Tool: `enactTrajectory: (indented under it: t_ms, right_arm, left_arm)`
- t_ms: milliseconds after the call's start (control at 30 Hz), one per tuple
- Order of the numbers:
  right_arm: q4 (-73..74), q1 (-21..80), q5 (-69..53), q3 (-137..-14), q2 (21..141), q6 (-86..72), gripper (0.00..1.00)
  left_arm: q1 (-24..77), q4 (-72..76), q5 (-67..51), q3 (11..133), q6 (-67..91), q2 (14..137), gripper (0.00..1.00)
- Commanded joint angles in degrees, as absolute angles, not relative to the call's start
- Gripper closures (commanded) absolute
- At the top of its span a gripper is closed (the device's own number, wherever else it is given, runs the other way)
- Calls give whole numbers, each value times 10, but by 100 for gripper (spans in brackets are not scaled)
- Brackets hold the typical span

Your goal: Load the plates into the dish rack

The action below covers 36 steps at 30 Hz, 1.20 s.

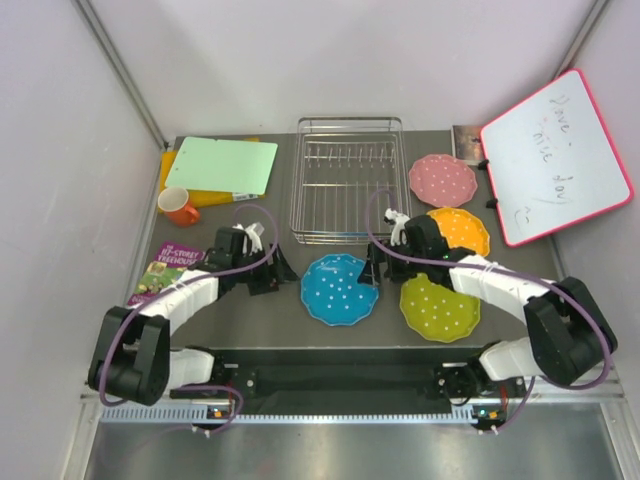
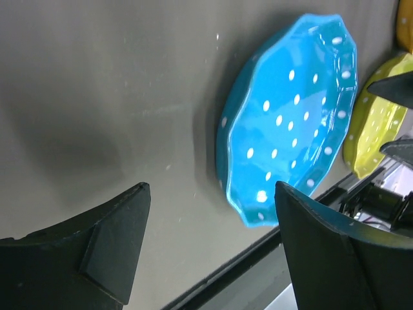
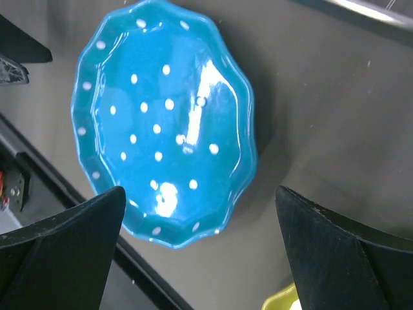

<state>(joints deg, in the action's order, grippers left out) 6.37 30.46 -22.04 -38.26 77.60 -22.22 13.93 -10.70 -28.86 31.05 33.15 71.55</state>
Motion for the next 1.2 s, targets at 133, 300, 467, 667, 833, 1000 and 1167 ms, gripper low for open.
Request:
enactTrajectory:
  t_ms: [133, 300, 467, 667, 833, 1000, 1167]
  right_arm:
    - [-25, 337, -189, -350, 795, -292, 0]
    - [-42, 338, -198, -312, 786, -315, 0]
    - [-126, 339, -229, -253, 794, -375, 0]
    - [-228, 353, -301, -277, 864, -404, 2]
    - [-266, 372, -324, -267, 878, -418, 6]
    - [-307, 396, -346, -262, 866, -437, 10]
    - [-335, 410, -364, -260, 874, -446, 22]
  left_arm:
    - [207, -17, -292, 301, 363, 753, 18]
    - [210, -22, -287, 294, 370, 763, 18]
    - [221, -10, -292, 296, 386, 793, 18]
    - [241, 19, -290, 304, 393, 835, 21]
    - [256, 33, -280, 302, 395, 847, 26]
    - [258, 17, -267, 294, 379, 845, 35]
    - [259, 5, -259, 274, 375, 820, 36]
